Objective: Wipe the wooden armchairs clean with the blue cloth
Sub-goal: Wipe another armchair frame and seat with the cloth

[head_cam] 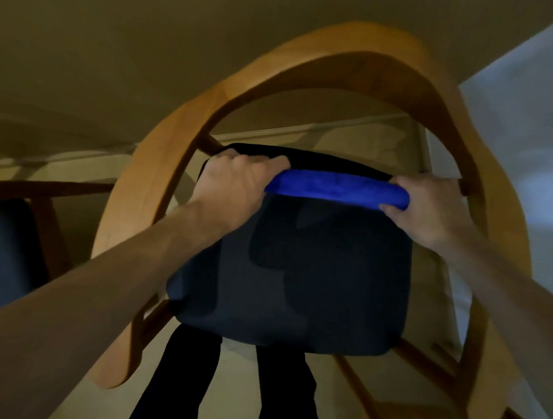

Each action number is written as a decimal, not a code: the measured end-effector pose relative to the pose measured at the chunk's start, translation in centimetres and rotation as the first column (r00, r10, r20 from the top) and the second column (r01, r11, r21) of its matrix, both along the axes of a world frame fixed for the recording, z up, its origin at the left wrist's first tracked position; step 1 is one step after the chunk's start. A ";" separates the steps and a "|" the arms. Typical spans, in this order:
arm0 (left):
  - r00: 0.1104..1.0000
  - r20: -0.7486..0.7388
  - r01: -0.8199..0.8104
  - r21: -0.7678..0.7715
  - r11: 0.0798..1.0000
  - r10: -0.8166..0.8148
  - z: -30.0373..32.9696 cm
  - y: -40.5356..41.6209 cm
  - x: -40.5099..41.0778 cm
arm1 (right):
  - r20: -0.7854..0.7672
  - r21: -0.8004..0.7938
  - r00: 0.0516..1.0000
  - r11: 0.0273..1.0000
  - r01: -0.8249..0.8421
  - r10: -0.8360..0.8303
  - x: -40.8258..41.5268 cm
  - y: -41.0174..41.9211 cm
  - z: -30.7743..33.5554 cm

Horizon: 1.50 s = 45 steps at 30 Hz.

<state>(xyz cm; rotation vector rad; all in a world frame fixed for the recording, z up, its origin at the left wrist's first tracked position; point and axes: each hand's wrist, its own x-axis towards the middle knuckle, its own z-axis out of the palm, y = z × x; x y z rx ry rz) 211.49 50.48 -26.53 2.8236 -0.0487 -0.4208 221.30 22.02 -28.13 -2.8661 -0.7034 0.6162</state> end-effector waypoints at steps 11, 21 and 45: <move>0.955 -0.285 0.128 0.134 0.983 -0.086 -11.8 -3.1 -8.1 | -0.158 -0.240 0.984 0.963 -0.122 0.085 -10.2 -0.8 -11.0; 0.922 -0.368 0.159 0.078 0.984 -0.120 -12.3 -2.7 -7.2 | -0.127 -0.136 0.990 0.988 -0.069 0.052 -9.8 -1.3 -11.4; 0.695 -0.522 -0.530 0.094 0.843 0.495 -12.0 0.3 -13.9 | -0.739 0.368 0.673 0.858 0.359 0.035 -16.8 14.7 -10.4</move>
